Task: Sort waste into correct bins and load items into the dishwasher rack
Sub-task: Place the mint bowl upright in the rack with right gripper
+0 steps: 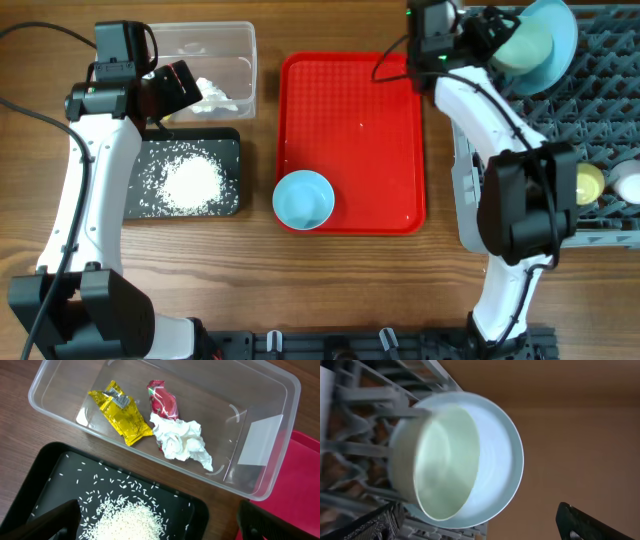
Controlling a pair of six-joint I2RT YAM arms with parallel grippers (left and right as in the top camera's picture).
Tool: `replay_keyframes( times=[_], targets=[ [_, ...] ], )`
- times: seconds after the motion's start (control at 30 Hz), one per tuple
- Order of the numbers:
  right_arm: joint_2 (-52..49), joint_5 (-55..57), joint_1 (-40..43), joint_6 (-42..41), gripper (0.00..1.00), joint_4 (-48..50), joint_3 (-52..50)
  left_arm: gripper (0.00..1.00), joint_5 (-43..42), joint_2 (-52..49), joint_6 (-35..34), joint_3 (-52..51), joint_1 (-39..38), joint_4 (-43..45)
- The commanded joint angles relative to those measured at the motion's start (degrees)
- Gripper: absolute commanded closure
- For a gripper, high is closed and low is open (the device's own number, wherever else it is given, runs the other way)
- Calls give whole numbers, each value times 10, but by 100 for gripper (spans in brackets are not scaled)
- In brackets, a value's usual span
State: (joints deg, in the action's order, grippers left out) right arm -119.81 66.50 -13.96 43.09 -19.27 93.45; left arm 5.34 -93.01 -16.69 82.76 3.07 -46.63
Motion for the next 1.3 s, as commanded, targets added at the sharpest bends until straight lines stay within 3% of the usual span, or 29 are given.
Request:
replay_keyframes(
  times=[0.0, 0.1, 0.13, 0.23, 0.37, 0.43, 0.53, 0.6, 0.63, 0.67, 0.7, 0.8, 0.9, 1.03, 1.13, 1.27],
  targets=[
    [-10, 6, -15, -31, 0, -7, -2, 0, 7, 12, -5, 1, 3, 1],
    [-2, -28, -15, -212, 0, -81, -2, 0, 7, 12, -5, 1, 3, 1],
    [11, -121, -14, -321, 0, -160, -2, 0, 7, 12, -5, 1, 3, 1],
    [63, -297, -4, -463, 0, -225, -1, 0, 7, 12, -5, 1, 3, 1],
    [228, -497, -2, -480, 2, -225, 5, 0, 7, 12, -5, 1, 3, 1],
    [295, -503, 21, -549, 7, -217, 4, 0, 7, 12, -5, 1, 3, 1],
    [315, -564, 114, -636, 17, -222, 4, 0, 7, 12, -5, 1, 3, 1],
    [293, -710, 208, -652, 14, -240, 5, 0, 7, 12, -5, 1, 3, 1],
    [282, -753, 239, -655, 7, -256, 4, 0, 7, 12, -5, 1, 3, 1],
    [256, -817, 282, -636, 0, -288, 5, 0, 7, 12, -5, 1, 3, 1],
    [233, -846, 306, -610, 0, -316, 5, 0, 7, 12, -5, 1, 3, 1],
    [186, -851, 327, -578, 0, -367, 5, 0, 7, 12, -5, 1, 3, 2],
    [198, -913, 303, -568, 0, -355, 5, 0, 7, 12, -5, 1, 3, 1],
    [204, -887, 246, -619, 0, -340, 66, 0, 7, 12, -5, 1, 3, 1],
    [141, -826, 242, -697, 0, -374, 125, 0, 7, 12, -5, 1, 3, 2],
    [71, -706, 241, -767, 0, -367, 125, 0, 7, 12, -5, 1, 3, 1]
  ],
)
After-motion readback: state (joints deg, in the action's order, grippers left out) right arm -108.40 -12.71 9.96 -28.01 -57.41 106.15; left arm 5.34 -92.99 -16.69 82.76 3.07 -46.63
